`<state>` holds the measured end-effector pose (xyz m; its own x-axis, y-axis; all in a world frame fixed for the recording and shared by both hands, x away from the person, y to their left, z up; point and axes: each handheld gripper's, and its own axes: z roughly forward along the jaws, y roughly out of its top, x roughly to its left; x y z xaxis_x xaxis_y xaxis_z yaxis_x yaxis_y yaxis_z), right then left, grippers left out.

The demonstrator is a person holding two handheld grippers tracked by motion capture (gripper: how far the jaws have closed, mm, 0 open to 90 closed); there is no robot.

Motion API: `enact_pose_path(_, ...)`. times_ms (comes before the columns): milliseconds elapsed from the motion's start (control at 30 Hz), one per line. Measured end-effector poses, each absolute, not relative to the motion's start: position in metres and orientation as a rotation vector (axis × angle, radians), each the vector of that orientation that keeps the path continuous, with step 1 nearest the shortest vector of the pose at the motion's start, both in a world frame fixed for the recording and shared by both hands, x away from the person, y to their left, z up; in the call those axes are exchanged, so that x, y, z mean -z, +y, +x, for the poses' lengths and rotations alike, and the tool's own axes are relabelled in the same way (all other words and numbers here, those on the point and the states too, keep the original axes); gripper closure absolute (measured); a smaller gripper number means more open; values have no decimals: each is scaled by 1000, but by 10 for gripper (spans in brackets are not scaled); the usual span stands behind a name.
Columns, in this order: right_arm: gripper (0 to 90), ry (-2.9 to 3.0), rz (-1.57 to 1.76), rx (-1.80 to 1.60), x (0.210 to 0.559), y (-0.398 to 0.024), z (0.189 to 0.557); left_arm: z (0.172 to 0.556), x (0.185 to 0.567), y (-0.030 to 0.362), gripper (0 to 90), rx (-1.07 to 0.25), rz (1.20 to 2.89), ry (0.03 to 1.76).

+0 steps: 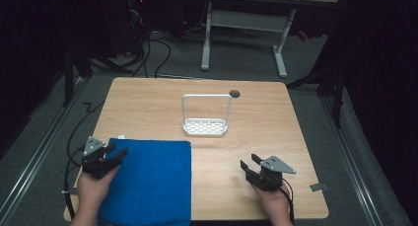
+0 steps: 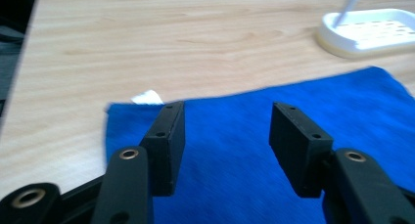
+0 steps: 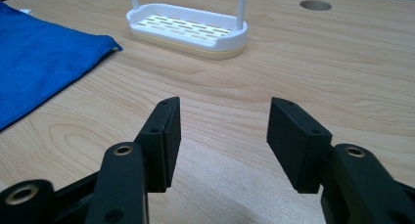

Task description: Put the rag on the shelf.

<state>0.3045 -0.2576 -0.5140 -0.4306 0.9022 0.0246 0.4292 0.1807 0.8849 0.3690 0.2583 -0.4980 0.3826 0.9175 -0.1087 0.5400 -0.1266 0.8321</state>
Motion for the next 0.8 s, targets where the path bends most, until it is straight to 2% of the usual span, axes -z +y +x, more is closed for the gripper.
enact_pose_path(333, 471, 1947, 1245, -1204, 513, -257, 305, 388, 501, 254, 482, -615, 1803, 1279)
enact_pose_path(400, 498, 1950, 1242, -1207, 513, -256, 305, 388, 502, 256, 468, -669, 1828, 1278)
enact_pose_path(567, 547, 1953, 1218, -1183, 512, -249, 303, 390, 507, 265, 465, -698, 1836, 1303)
enact_pose_path(800, 498, 2035, 1160, -1189, 511, -222, 304, 401, 514, 275, 470, -723, 1877, 1342)
